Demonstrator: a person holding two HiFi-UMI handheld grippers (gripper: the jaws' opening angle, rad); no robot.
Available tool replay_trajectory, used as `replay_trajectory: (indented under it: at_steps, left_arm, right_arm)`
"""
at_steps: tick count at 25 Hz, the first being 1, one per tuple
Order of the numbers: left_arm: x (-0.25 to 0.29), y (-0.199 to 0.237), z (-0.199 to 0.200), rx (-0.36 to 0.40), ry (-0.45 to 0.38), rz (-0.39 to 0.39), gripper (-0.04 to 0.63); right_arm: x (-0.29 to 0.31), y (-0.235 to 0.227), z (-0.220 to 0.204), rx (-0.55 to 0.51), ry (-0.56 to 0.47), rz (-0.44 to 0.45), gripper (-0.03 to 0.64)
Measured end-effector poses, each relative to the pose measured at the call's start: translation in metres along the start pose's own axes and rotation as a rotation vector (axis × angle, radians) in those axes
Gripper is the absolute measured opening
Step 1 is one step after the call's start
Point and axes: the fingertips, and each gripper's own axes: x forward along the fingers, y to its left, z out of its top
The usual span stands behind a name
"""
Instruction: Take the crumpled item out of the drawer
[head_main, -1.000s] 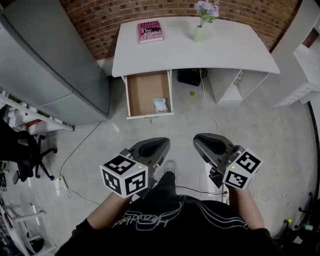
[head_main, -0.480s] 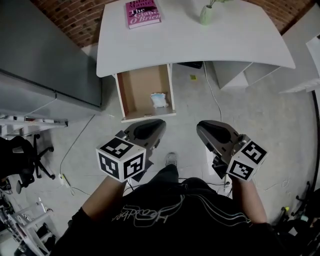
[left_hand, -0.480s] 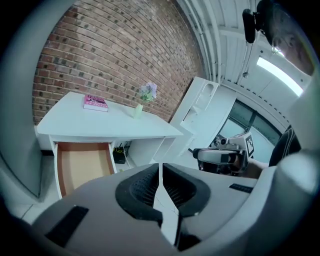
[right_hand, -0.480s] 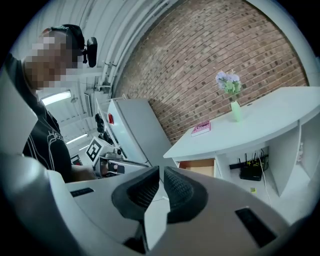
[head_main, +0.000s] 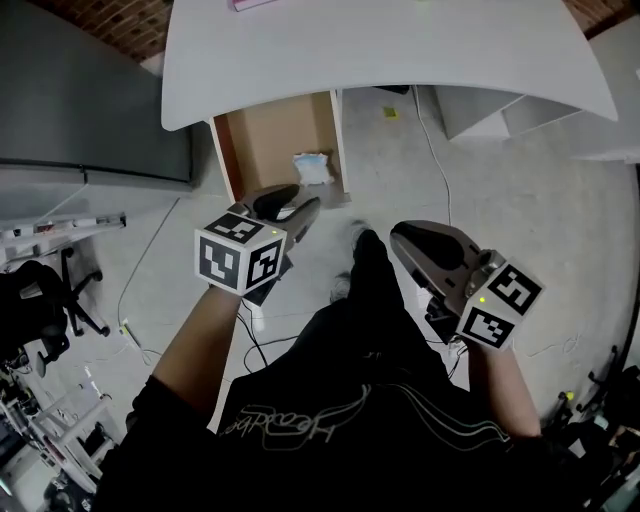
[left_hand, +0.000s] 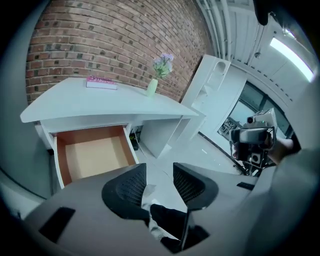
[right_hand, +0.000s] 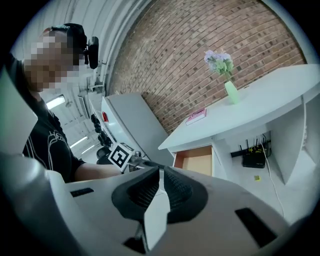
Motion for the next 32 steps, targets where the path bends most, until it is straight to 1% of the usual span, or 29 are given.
replay_trajectory:
  at_steps: [5,8,11,14,18,21,24,28,32]
  left_arm:
    - [0.046,0.043,-0.012,0.009,0.112,0.054,0.22]
    - [0.076,0.071,-0.023,0.043,0.178,0.102,0.231]
    - [0.108,0.105,-0.033,0.063,0.225,0.143,0.25]
    - [0.135,0.127,-0.045,0.094,0.288,0.14,0.278]
    - [0.165,0.142,-0.062,0.168,0.371,0.11,0.282]
    - [0.182,0.154,-0.075,0.192,0.412,0.087,0.284]
    - [0.194,0.165,-0.089,0.221,0.455,0.087,0.288]
    - [0.213,0.181,-0.102,0.232,0.485,0.096,0.288]
    - [0.226,0.192,-0.119,0.244,0.531,0.097,0.288]
  right_arm:
    - [0.012,-0.041,-0.006,0.048,0.046,0.023,0.057]
    - [0.022,-0.069,-0.005,0.057,0.066,0.024,0.057]
    - [0.035,-0.1,-0.001,0.074,0.076,0.014,0.057]
    - [0.045,-0.12,-0.003,0.088,0.11,0.021,0.057]
    - [0.053,-0.135,-0.008,0.119,0.132,0.035,0.057]
    - [0.062,-0.142,-0.014,0.142,0.143,0.053,0.057]
    - [0.071,-0.144,-0.017,0.158,0.146,0.068,0.057]
    - [0.08,-0.152,-0.017,0.156,0.141,0.072,0.057]
    - [0.082,-0.158,-0.026,0.162,0.159,0.066,0.057]
